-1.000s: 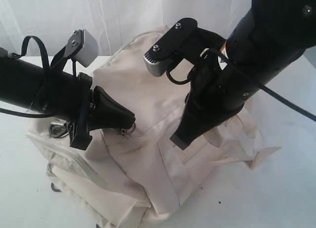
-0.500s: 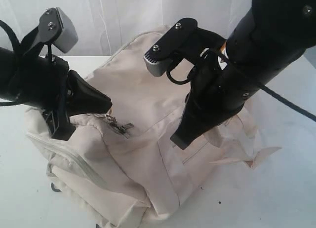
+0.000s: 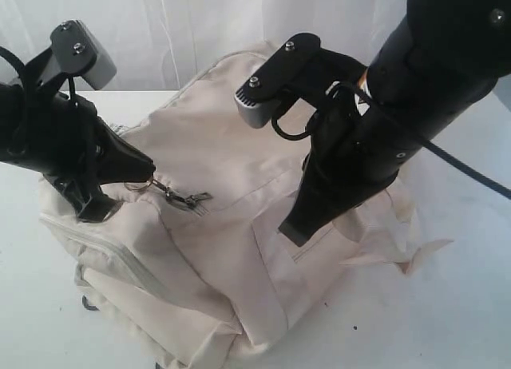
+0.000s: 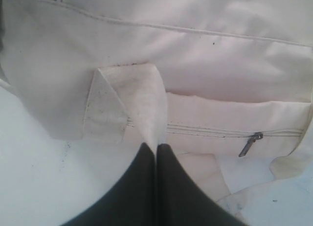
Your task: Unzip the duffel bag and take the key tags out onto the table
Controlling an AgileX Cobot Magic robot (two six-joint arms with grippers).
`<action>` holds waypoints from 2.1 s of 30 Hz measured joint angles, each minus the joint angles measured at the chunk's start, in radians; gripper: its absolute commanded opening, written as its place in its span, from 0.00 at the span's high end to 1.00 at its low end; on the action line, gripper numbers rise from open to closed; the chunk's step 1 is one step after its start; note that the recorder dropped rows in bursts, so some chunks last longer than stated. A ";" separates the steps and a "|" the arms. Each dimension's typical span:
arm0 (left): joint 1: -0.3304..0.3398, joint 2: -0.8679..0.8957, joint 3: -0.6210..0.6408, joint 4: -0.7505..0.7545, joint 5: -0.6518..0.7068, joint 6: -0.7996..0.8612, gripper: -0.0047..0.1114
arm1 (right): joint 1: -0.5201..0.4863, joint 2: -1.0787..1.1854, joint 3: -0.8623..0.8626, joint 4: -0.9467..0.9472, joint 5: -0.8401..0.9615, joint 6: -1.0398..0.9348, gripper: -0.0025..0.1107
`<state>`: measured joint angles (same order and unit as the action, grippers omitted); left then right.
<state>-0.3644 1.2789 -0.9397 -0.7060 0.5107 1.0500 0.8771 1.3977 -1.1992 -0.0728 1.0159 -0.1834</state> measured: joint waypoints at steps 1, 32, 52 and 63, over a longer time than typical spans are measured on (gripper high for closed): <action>0.000 0.000 0.000 0.004 0.000 0.000 0.96 | 0.000 0.000 0.000 0.000 0.002 0.000 0.97; 0.000 -0.085 0.000 0.671 -0.076 -0.504 0.96 | 0.000 0.000 0.091 -0.068 -0.025 0.000 0.93; 0.000 -0.085 0.000 0.605 -0.089 -0.521 0.96 | 0.005 -0.036 0.093 0.336 -0.418 -0.337 0.41; 0.000 -0.085 0.000 0.592 -0.089 -0.521 0.96 | 0.129 0.147 0.093 0.565 -0.669 -0.612 0.41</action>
<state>-0.3644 1.1937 -0.9397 -0.1145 0.4216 0.5291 1.0060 1.5449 -1.1059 0.4926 0.3473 -0.7950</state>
